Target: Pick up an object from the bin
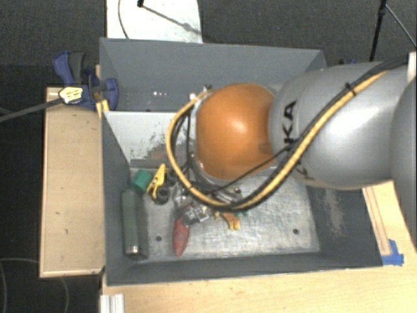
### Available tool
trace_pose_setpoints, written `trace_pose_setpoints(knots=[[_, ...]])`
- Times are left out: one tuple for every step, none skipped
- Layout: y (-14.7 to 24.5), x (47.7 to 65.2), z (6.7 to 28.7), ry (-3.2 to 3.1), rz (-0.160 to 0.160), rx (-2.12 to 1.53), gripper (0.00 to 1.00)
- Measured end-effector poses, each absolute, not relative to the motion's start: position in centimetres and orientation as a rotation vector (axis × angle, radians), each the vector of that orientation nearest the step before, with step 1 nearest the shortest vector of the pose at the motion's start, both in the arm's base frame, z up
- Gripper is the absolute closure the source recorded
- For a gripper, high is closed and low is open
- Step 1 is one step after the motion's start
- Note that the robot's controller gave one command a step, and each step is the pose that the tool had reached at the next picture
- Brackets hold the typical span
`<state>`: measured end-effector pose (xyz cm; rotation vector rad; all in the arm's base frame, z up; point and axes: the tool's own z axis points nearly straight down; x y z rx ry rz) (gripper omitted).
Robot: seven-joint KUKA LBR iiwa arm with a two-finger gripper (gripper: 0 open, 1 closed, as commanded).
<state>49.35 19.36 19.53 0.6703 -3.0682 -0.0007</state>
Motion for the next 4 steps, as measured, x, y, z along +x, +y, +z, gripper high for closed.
trace_pose_setpoints(knots=[[19.5, 47.8, 12.5, -2.884, -0.002, 1.236, 0.00], [19.5, 48.0, 12.8, -2.892, -0.002, 1.234, 0.00], [16.9, 50.0, 7.1, -2.466, -0.001, 1.946, 1.00], [16.9, 50.0, 7.1, -2.468, -0.001, 1.944, 1.00]])
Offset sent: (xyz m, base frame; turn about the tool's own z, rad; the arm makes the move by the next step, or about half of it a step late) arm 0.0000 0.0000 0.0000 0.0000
